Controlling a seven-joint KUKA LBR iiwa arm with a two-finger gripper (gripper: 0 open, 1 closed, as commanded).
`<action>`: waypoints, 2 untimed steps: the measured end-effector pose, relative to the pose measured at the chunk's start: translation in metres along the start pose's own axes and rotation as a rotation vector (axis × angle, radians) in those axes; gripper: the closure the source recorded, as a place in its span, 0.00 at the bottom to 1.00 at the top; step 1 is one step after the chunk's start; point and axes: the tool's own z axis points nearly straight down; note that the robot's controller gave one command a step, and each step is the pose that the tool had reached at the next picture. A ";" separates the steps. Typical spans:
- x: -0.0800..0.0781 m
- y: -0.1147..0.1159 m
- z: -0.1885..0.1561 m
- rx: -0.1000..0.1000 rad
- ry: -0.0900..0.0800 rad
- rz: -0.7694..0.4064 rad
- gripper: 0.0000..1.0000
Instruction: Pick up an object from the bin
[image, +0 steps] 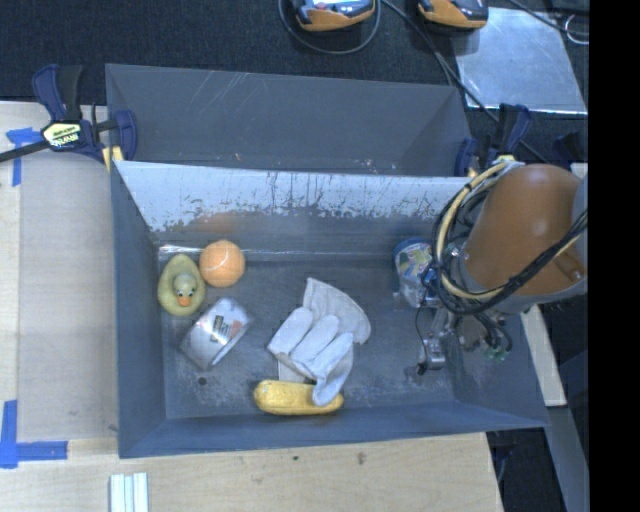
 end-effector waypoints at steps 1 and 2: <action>0.000 0.000 0.000 0.000 0.000 0.000 0.00; -0.002 0.044 0.037 0.002 -0.007 -0.023 0.00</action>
Offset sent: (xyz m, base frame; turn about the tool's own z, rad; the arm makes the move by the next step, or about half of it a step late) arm 0.0003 0.1037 -0.0841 -0.0653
